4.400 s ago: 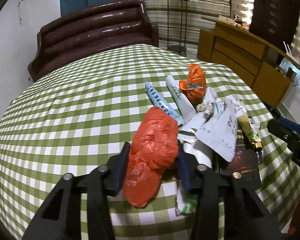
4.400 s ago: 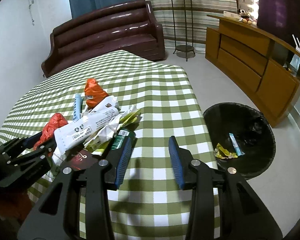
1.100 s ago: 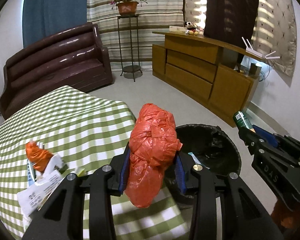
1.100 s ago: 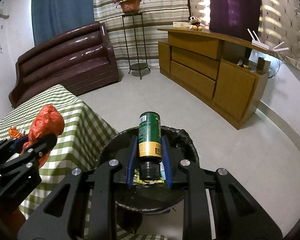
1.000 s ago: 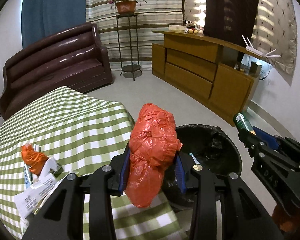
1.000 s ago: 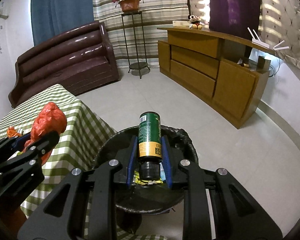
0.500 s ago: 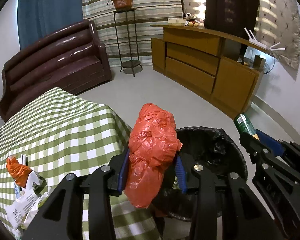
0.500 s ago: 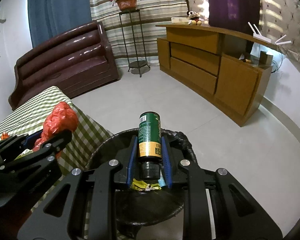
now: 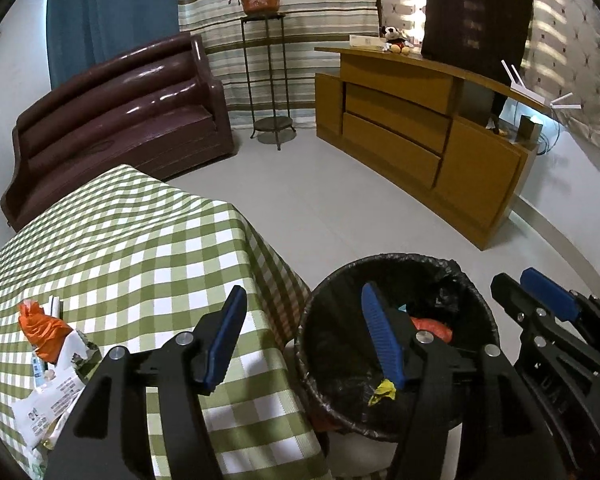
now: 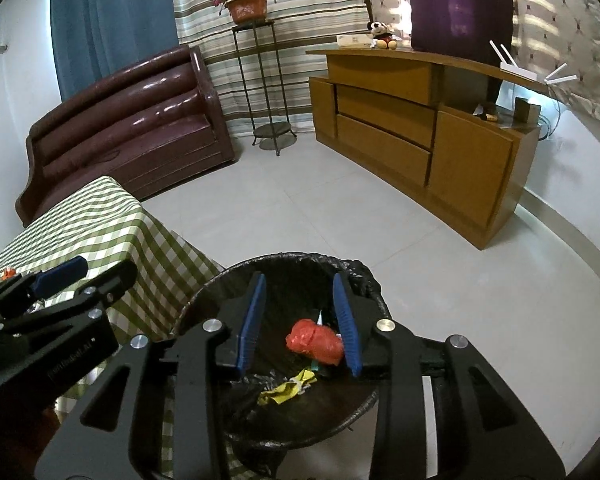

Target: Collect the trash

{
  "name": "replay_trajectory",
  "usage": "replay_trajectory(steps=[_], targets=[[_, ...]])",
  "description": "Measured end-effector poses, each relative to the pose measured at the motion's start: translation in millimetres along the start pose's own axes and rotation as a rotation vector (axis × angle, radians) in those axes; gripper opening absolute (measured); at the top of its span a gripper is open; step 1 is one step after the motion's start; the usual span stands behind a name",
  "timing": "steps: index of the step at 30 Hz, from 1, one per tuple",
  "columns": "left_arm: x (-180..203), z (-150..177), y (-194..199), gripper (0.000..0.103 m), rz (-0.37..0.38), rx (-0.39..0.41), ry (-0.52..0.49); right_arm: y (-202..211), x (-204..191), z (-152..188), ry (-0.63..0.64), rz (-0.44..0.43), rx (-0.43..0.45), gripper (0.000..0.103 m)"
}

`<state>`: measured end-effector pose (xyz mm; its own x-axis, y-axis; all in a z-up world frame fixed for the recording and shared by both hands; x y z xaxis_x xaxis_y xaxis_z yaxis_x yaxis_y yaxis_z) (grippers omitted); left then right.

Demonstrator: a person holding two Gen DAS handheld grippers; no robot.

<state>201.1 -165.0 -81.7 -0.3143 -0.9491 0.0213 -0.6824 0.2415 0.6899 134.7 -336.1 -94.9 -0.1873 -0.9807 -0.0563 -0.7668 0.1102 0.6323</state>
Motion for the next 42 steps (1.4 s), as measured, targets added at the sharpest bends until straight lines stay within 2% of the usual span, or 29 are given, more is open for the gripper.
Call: replay_trajectory(steps=[9,17,25,42], targets=[[-3,1,8,0.059,-0.001,0.003,-0.006,8,-3,0,-0.008,-0.001,0.001,0.036],[-22,11,29,0.059,-0.015,0.009,-0.007,22,-24,6,0.01,-0.024,-0.009,0.037],[-72,24,58,0.059,-0.069,0.014,0.035,33,-66,8,0.058,-0.08,-0.011,0.037],[-211,61,115,0.059,-0.232,0.028,0.182,54,-199,24,0.193,-0.242,-0.034,0.038]])
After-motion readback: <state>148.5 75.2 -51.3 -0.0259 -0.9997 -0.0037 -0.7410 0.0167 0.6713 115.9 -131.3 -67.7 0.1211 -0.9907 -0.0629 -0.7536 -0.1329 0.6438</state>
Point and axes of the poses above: each gripper's, at about its wrist camera, not at the fingertips, and y roughly against the way its jaws point, x to its right, z to its underside, the point moved 9 cm from there along -y, roughly the way its jaws point, and after that the axes turned 5 degrees about y, right-handed, at the moved point
